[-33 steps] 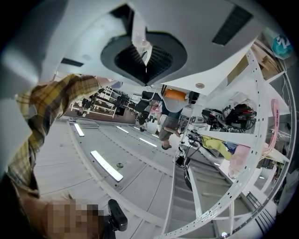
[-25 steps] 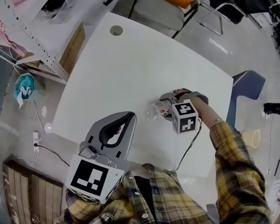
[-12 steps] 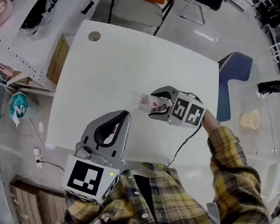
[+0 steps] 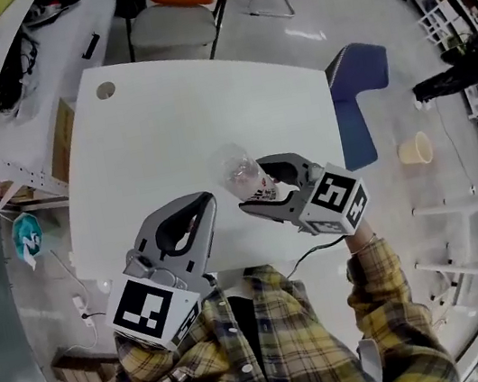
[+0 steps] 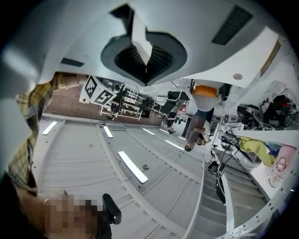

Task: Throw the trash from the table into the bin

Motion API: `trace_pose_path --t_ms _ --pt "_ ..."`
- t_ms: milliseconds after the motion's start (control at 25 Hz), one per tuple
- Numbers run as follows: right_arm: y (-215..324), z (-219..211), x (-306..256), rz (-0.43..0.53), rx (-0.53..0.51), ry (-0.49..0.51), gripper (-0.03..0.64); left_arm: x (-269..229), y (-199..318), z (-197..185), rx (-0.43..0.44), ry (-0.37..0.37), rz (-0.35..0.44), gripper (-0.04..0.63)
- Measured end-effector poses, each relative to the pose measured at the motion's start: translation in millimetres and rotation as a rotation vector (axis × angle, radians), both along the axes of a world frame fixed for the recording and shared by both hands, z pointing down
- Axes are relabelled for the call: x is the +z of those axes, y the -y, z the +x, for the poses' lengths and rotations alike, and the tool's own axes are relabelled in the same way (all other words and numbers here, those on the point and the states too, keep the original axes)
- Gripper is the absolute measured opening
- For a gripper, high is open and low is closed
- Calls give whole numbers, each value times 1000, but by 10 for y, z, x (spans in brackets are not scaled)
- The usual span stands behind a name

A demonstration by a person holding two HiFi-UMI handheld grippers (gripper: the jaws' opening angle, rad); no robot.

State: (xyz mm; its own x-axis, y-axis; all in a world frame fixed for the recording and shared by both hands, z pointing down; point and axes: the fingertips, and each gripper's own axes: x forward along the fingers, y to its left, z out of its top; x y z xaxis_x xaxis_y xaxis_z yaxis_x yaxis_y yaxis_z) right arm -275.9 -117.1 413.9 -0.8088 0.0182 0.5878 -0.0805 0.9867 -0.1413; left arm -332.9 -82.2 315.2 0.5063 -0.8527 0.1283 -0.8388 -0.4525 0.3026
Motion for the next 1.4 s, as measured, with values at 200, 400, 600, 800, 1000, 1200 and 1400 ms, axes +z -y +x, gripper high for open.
trace_pose_path --t_ms 200,400,600,800,1000,1200,1400 --pt "-56 299 -292 6 168 104 288 -52 27 308 92 -1 5 9" --pt "-72 675 -549 -2 326 213 288 -101 65 628 168 -5 12 9" --pt "-56 1138 -636 -8 457 273 288 -118 100 995 248 5 15 9" --pt "-76 1677 -646 1 561 296 288 -129 106 1478 328 16 23 9" --pt "-213 2642 -759 14 656 307 288 -216 -43 2370 396 25 24 9" --pt "-386 3558 -687 12 693 303 288 -134 -242 3200 402 23 12 9" --pt "-545 4445 -625 -9 666 292 288 -79 -430 4082 367 18 -10 9"
